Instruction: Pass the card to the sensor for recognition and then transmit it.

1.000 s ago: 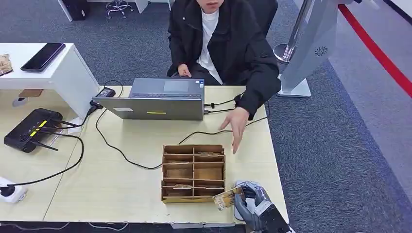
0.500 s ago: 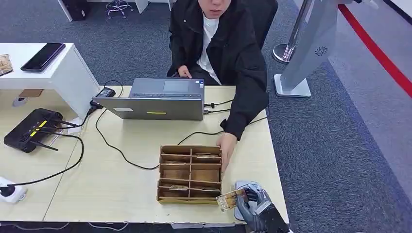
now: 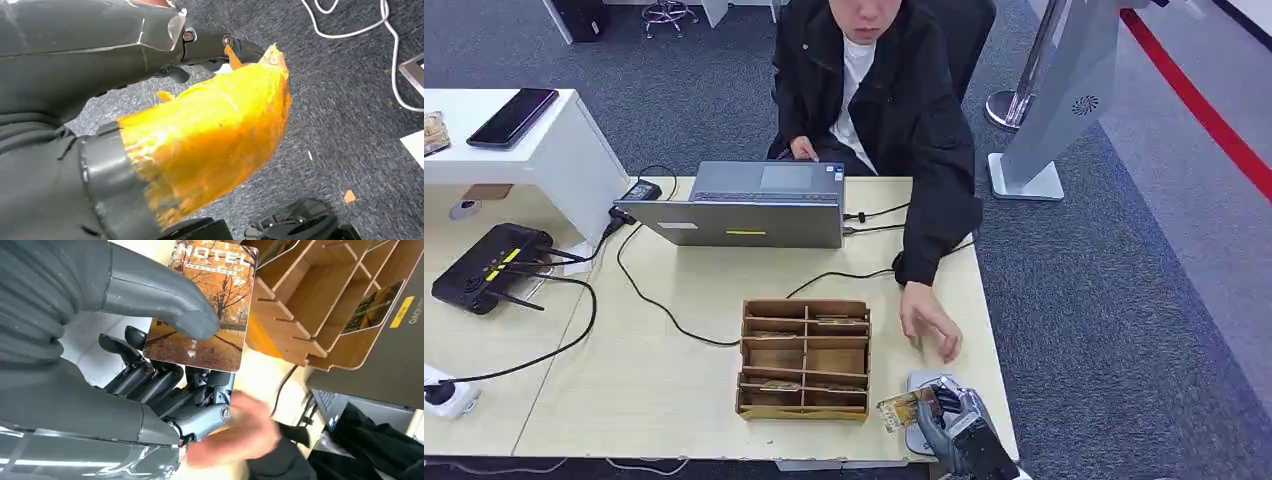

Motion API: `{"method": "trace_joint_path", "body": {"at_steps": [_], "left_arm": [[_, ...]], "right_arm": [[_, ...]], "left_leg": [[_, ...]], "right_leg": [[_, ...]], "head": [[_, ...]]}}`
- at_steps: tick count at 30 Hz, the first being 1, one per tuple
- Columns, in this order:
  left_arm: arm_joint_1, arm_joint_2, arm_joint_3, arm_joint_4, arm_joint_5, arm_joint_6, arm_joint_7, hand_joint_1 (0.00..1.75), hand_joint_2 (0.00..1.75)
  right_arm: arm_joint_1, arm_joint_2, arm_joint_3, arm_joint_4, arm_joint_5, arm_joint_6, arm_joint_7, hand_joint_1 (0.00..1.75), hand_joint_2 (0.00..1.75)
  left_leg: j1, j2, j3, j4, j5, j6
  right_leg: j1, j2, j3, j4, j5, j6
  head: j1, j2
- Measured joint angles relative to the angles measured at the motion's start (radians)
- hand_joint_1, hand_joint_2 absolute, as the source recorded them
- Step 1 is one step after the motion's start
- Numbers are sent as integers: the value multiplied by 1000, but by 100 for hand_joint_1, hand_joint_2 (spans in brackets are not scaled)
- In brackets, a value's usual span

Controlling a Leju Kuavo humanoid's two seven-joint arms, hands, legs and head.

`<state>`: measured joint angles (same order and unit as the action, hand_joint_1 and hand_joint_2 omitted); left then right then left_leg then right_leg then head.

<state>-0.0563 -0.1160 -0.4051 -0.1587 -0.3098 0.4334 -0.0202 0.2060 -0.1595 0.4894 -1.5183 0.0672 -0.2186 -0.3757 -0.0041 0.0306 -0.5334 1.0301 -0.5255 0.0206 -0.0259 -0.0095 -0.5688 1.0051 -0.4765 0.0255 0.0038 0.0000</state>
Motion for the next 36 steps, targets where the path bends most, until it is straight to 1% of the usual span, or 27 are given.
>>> {"method": "trace_joint_path", "body": {"at_steps": [12,16,22,26,30,36], "left_arm": [[0,0,1,0,-4,0,0,0,0],[0,0,2,0,-5,0,0,0,0],[1,0,7,0,-5,0,0,0,0],[1,0,8,0,-5,1,1,0,0],[1,0,8,0,-5,3,1,0,0],[2,0,8,0,-7,5,1,0,0]], "right_arm": [[-1,-16,-1,-3,64,-9,43,175,175],[-1,-21,-1,-3,93,-26,72,175,175],[-2,-28,-1,-1,166,-75,138,175,175],[-4,-30,-1,6,209,-94,172,175,175],[-9,-31,-1,8,244,-105,198,175,175],[-17,-34,-1,13,264,-106,219,175,175]], "left_leg": [[0,0,0,0,0,0],[0,0,0,0,0,0],[0,0,0,0,0,0],[0,0,0,0,0,0],[0,0,0,0,0,0],[0,0,0,0,0,0]], "right_leg": [[0,0,0,0,0,0],[0,0,0,0,0,0],[0,0,0,0,0,0],[0,0,0,0,0,0],[0,0,0,0,0,0],[0,0,0,0,0,0]], "head": [[0,0],[0,0],[0,0],[0,0],[0,0],[0,0]]}}
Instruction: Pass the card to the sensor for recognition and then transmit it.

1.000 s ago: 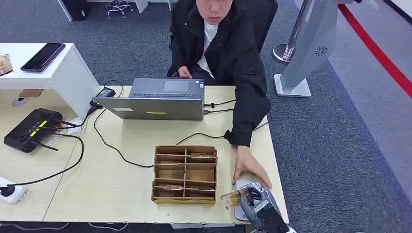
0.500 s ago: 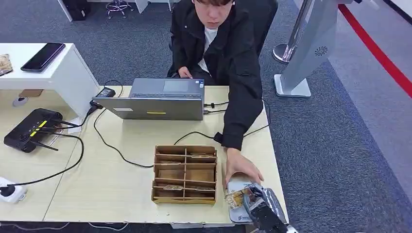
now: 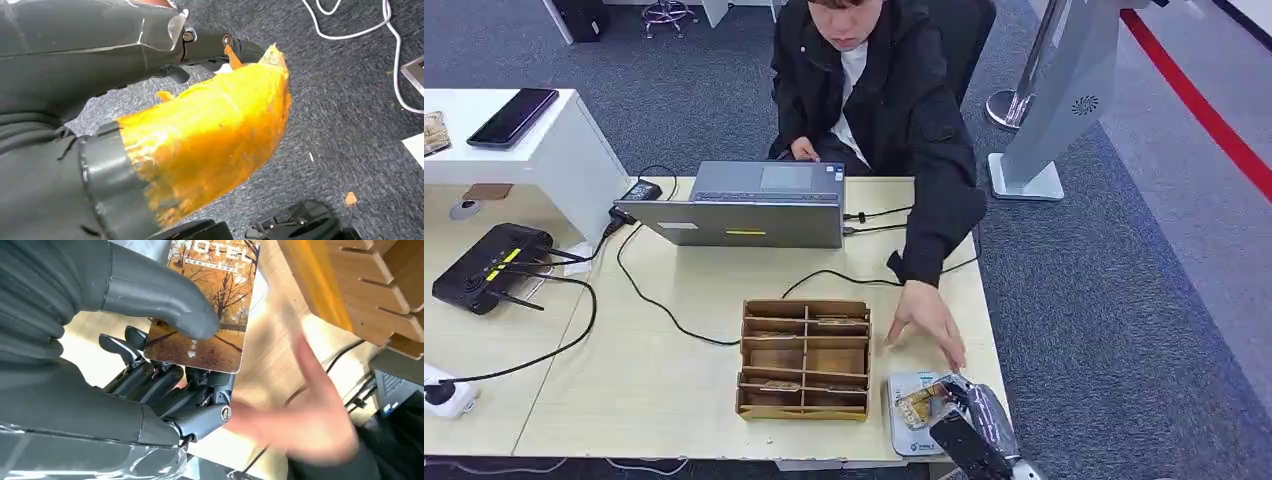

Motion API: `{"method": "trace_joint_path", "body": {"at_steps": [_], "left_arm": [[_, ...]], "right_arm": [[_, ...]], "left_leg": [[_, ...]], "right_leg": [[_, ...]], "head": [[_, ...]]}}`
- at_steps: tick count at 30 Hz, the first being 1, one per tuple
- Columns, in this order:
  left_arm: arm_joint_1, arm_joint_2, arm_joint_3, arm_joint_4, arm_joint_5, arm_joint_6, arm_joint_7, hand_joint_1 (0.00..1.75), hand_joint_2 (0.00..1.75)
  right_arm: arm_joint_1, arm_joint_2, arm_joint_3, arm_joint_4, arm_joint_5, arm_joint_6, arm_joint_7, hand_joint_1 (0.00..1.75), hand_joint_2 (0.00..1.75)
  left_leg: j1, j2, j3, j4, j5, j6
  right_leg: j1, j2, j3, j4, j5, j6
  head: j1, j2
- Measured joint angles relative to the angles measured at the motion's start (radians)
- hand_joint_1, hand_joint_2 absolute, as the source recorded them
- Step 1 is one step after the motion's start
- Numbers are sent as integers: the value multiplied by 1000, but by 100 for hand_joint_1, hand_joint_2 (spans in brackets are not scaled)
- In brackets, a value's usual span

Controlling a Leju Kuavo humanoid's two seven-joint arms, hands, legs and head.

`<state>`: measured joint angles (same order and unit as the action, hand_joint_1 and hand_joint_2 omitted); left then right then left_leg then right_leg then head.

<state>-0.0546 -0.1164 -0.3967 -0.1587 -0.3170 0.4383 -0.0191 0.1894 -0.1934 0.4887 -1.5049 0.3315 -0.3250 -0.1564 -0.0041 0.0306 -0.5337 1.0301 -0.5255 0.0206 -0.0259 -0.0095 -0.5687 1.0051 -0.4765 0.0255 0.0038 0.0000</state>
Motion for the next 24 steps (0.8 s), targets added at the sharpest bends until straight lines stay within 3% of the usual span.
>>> {"method": "trace_joint_path", "body": {"at_steps": [24], "left_arm": [[0,-2,0,0,-6,0,5,0,0]], "right_arm": [[-39,-1,17,40,111,-3,84,175,175]], "left_leg": [[0,0,0,0,0,0]], "right_leg": [[0,0,0,0,0,0]], "head": [[0,0]]}}
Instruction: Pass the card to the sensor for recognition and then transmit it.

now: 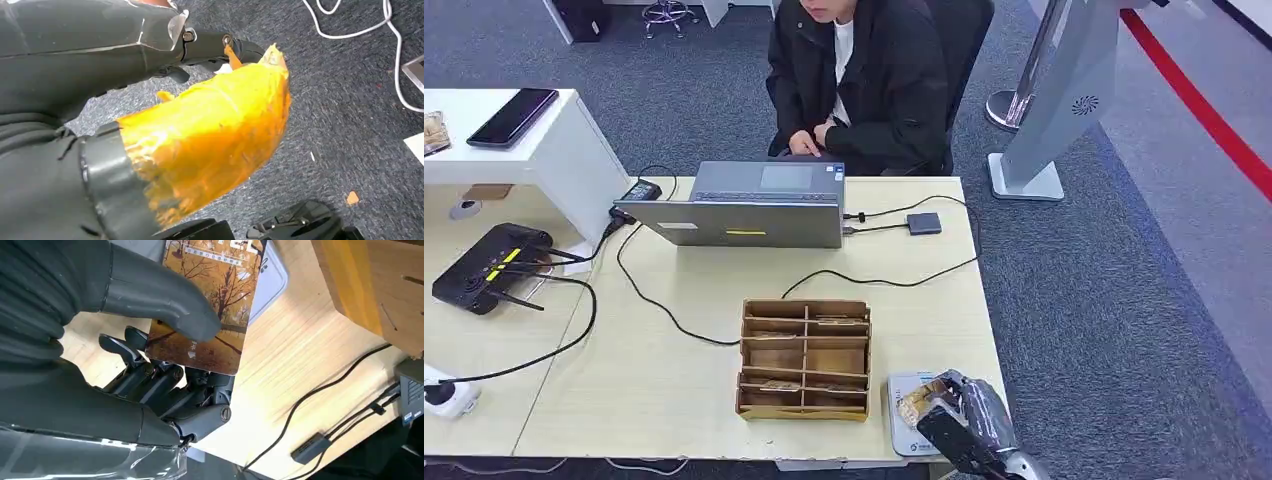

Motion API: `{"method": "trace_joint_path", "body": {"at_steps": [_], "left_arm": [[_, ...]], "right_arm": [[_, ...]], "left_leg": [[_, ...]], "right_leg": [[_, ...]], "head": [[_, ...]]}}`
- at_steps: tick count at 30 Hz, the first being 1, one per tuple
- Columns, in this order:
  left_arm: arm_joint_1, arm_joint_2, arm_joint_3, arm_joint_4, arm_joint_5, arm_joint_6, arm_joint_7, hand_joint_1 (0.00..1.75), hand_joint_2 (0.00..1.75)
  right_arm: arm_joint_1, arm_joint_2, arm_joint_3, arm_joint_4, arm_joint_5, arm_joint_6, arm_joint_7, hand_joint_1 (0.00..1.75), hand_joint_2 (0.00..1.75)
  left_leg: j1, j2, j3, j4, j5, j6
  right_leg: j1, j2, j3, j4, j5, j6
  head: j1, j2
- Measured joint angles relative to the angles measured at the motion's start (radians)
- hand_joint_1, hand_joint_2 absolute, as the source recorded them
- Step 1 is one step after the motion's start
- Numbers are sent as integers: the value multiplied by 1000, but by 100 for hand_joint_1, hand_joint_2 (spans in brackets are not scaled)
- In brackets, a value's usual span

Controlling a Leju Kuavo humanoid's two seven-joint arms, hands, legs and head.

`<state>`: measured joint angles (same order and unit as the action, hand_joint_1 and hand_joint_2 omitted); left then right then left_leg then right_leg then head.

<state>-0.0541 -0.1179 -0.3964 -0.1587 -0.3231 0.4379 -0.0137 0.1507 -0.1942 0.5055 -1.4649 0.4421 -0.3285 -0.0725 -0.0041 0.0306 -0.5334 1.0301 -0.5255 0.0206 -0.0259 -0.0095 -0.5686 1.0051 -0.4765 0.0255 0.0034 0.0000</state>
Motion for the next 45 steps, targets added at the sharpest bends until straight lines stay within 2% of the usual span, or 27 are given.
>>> {"method": "trace_joint_path", "body": {"at_steps": [33,45], "left_arm": [[0,-10,10,0,-3,1,18,0,0],[0,-11,21,0,-3,1,18,0,0]], "right_arm": [[-15,4,10,27,150,-31,93,175,175],[-18,8,10,32,166,-32,98,175,175]], "left_leg": [[0,0,0,0,0,0],[0,0,1,0,0,0]], "right_leg": [[0,0,0,0,0,0],[0,0,1,0,0,0]], "head": [[0,0],[0,0]]}}
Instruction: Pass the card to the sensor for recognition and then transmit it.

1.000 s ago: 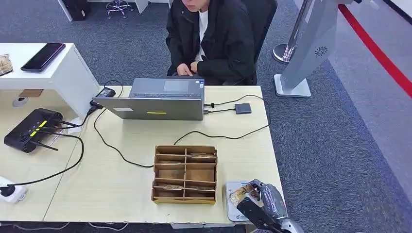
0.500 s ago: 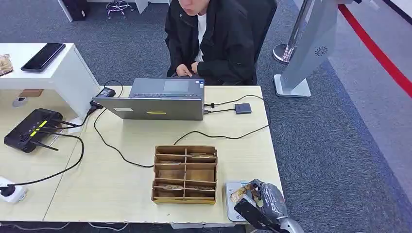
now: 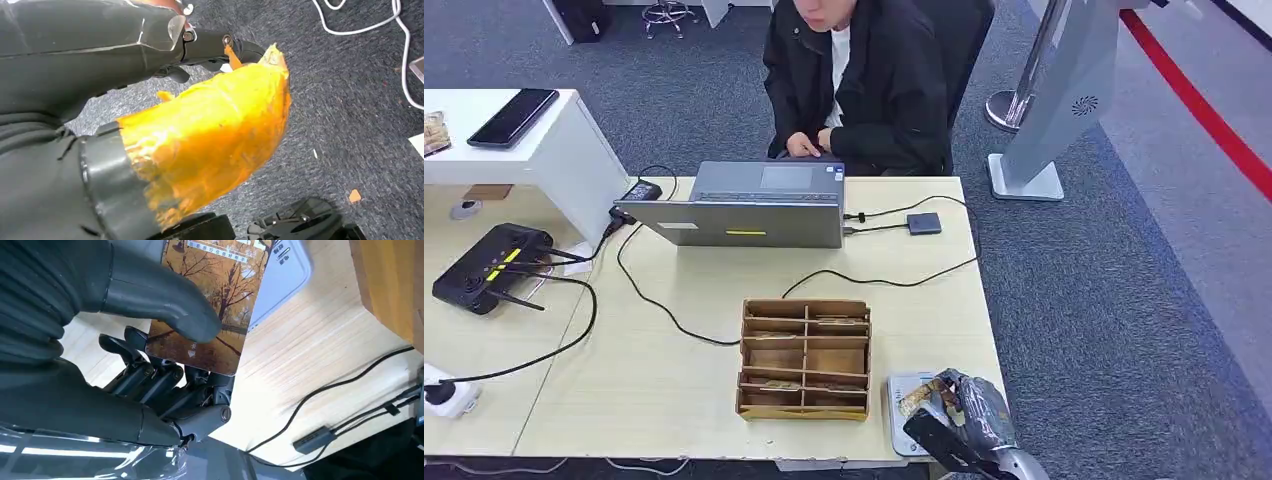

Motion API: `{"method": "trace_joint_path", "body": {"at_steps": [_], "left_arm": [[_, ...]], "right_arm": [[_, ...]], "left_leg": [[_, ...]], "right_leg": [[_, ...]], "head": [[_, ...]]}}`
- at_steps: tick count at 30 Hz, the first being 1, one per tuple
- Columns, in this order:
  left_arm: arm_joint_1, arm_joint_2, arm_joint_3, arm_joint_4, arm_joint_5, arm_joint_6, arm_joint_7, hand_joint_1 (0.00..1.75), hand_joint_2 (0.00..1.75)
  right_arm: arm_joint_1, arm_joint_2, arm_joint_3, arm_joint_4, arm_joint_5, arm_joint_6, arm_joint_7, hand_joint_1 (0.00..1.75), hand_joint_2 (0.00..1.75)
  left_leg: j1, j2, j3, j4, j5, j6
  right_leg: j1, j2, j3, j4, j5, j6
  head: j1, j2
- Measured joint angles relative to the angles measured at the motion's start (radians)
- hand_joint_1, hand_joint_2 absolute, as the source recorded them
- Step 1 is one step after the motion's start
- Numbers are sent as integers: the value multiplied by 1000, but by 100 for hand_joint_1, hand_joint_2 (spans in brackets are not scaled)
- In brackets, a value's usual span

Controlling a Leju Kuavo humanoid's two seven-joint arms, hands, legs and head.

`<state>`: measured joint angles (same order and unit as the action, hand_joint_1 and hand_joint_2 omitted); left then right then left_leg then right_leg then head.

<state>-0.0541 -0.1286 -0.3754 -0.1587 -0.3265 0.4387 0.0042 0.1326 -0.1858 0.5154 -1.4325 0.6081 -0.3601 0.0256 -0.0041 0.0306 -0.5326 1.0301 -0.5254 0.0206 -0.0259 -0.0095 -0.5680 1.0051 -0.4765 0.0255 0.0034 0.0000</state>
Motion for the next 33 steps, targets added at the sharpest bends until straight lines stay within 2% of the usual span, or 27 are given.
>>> {"method": "trace_joint_path", "body": {"at_steps": [33], "left_arm": [[5,1,3,0,-3,1,-3,0,0]], "right_arm": [[7,2,-2,5,13,-10,-9,175,175]], "left_leg": [[0,0,1,0,0,0]], "right_leg": [[0,0,1,0,0,0]], "head": [[0,0]]}}
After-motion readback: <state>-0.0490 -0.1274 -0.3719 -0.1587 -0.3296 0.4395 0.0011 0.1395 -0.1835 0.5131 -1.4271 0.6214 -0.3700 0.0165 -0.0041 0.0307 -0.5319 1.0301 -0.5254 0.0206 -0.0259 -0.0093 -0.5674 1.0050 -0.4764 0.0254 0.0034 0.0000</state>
